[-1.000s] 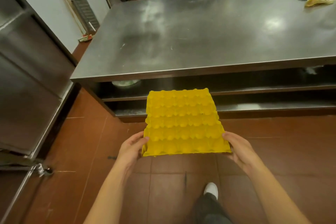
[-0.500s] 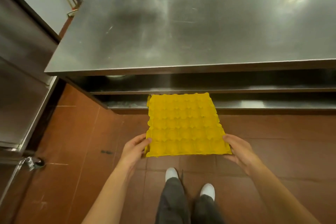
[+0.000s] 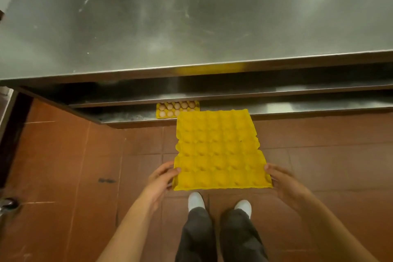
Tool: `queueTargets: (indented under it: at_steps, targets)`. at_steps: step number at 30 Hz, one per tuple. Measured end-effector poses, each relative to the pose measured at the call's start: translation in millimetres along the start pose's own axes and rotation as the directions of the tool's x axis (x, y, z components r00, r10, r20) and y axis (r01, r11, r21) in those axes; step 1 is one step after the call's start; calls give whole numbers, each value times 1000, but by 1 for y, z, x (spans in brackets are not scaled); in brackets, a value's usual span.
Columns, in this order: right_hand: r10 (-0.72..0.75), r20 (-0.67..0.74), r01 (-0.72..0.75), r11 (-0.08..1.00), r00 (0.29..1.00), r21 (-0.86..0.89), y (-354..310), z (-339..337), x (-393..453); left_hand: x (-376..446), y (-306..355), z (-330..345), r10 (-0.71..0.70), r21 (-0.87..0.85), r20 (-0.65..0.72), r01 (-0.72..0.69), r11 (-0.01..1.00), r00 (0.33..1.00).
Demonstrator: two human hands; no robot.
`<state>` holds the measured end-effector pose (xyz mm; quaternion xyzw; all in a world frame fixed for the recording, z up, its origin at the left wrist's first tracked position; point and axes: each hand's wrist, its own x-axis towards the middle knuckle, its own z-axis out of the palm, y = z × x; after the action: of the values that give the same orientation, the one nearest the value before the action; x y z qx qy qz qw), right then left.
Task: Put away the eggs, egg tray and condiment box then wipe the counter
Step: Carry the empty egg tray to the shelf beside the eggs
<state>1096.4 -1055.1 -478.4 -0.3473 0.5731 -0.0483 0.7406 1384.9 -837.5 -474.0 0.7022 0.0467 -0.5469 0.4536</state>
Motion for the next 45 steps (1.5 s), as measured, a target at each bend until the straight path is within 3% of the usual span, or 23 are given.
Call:
queueTargets:
  at_steps: [14, 28, 36, 41, 45]
  targets:
    - [-45, 118, 52, 997, 992, -61, 34, -7, 177, 166, -32, 12, 28, 1, -54, -28, 1000, 998]
    - [-154, 115, 155, 988, 981, 0, 81, -58, 395, 393, -64, 67, 231, -15, 35, -230, 973, 972]
    - [-279, 53, 279, 960, 959, 10, 56, -59, 460, 466, -58, 80, 373, -51, 44, -371, 927, 927]
    - [-333, -27, 335, 939, 942, 83, 38, -60, 465, 468, -43, 99, 431, -66, 61, -427, 902, 901]
    - [-320, -32, 322, 936, 947, 144, 37, -54, 461, 467, -46, 97, 444, -114, -10, -442, 890, 896]
